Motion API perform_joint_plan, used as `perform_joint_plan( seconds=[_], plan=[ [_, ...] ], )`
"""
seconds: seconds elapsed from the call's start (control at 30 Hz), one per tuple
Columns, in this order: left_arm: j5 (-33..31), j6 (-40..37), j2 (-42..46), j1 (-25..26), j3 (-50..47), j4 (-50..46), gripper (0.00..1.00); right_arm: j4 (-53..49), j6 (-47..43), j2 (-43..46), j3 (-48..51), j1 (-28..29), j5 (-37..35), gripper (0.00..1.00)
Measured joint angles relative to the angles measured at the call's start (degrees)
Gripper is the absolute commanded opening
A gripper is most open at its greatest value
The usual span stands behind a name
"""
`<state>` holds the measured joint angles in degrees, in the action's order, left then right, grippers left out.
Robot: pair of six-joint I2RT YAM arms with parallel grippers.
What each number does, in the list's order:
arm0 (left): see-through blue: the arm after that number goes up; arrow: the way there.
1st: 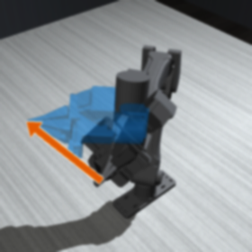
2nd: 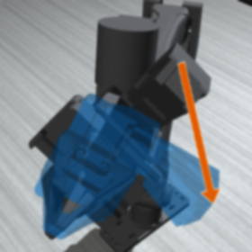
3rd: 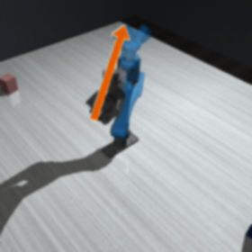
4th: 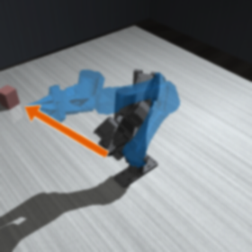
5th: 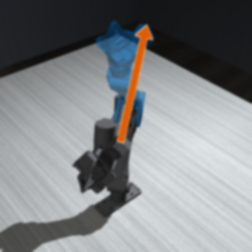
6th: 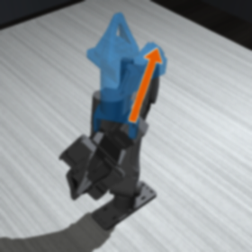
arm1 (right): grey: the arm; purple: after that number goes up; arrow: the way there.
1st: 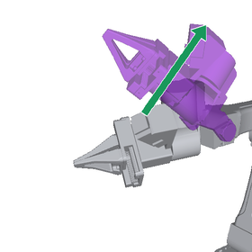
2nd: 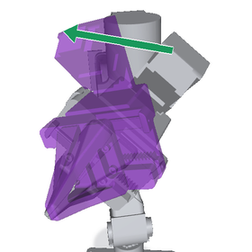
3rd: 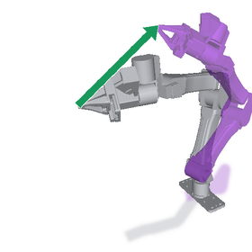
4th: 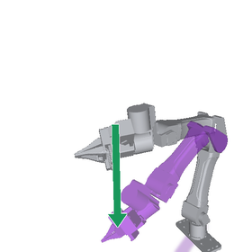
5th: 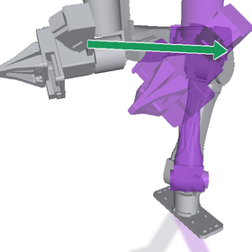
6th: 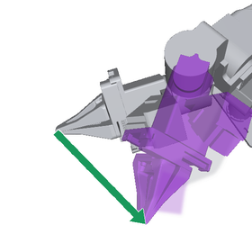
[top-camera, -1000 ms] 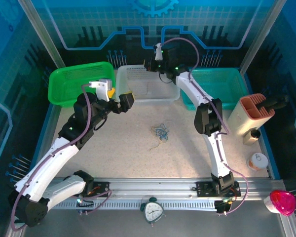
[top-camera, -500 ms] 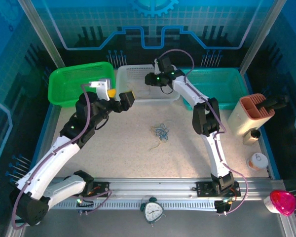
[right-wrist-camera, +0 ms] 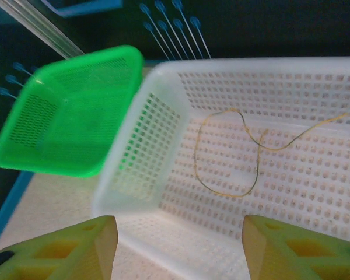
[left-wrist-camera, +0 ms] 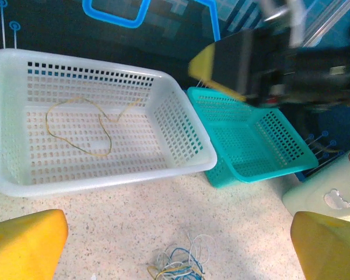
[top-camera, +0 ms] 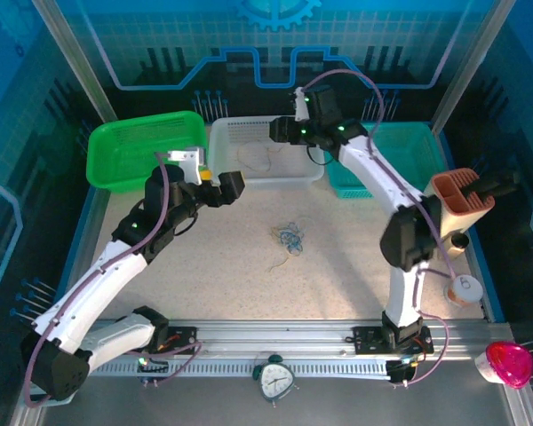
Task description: Untangle the cables
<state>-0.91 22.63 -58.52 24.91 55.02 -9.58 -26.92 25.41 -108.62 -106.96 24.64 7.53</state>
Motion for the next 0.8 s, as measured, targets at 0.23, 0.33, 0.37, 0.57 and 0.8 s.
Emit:
perform_joint_plan(
  seconds=[0.23, 0.33, 0.37, 0.57, 0.8],
  plan=[
    [2.23, 1.49, -0.92, 0.02, -0.61, -1.29, 0.99, 7.85, 2.69, 19.91, 29.55, -0.04, -0.13, 0.65],
    [2.27, 1.70, -1.62, 0.68, -1.64, -1.33, 0.99, 8.98, 4.85, 21.94, 40.22, -0.22, -0.24, 0.66],
    [2.27, 1.88, -2.10, 1.18, -2.01, -1.33, 0.99, 9.11, 5.66, 21.94, 43.01, -0.33, -0.22, 0.66],
    [2.23, 2.84, -5.31, 4.74, -3.19, -1.36, 0.99, 9.57, 9.40, 21.86, 49.27, -1.09, 0.31, 0.66],
    [2.21, 2.95, -7.28, 6.91, -3.34, -1.25, 0.99, 12.81, 13.20, 21.86, 52.89, -5.03, 2.40, 0.70]
  ],
)
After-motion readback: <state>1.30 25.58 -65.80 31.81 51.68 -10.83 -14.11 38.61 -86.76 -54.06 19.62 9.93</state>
